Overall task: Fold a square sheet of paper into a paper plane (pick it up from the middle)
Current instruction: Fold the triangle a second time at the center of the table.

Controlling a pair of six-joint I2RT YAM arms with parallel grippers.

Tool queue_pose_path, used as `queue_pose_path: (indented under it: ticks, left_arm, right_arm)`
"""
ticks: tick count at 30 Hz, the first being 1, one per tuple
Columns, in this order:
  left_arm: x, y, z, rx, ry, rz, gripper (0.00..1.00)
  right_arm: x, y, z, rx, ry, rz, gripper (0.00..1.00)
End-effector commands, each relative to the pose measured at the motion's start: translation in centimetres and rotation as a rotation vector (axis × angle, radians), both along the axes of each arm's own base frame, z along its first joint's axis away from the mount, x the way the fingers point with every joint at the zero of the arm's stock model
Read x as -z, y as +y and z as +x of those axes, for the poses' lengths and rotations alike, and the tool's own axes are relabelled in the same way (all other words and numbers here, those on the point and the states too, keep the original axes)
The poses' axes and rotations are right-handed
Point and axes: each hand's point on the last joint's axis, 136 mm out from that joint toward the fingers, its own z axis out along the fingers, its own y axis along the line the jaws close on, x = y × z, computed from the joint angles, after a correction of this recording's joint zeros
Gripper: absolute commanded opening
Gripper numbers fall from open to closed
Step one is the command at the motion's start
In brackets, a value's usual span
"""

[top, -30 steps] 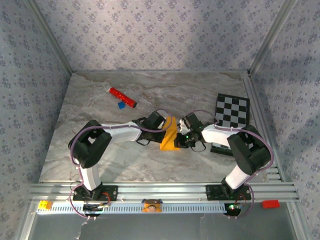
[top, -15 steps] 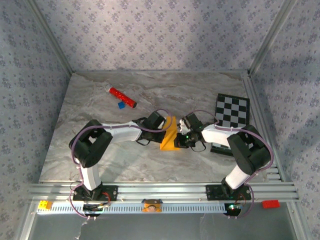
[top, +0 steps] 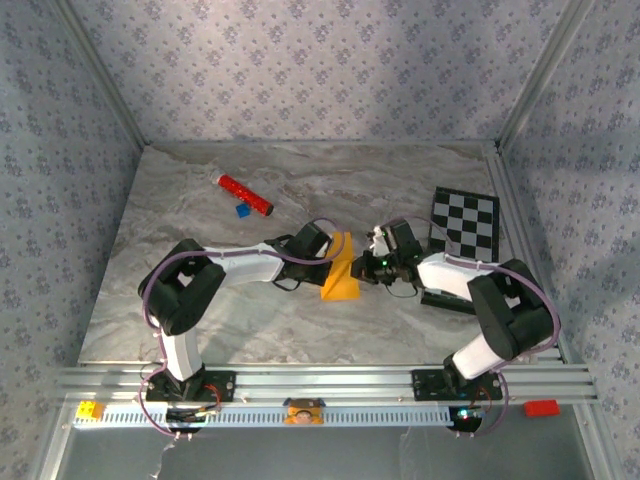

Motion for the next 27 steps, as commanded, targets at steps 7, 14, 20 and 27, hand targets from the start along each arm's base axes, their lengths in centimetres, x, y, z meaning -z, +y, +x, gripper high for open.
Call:
queue_pose_path:
  ticks: [7,14,20,27]
  left_arm:
    - [2.5,1.2,-1.2,-0.009,0.071,0.051,0.02]
    - [2.5,1.3,-1.3,-0.007,0.072,0.053,0.02]
    - [2.7,1.3,-1.3,0.000,0.073,0.060,0.01]
    - [2.7,1.3,-1.3,0.002,0.073,0.064,0.02]
  right_arm:
    - [-0.4,4.1,0.3,-0.009,0.042,0.135,0.00]
    - [0.3,4.6,0.6,-0.013,0.059,0.138,0.00]
    - [0.4,4.8,0.7,-0.018,0.063,0.146,0.00]
    - [2.1,4.4,0.5,-0.005,0.094,0.123,0.00]
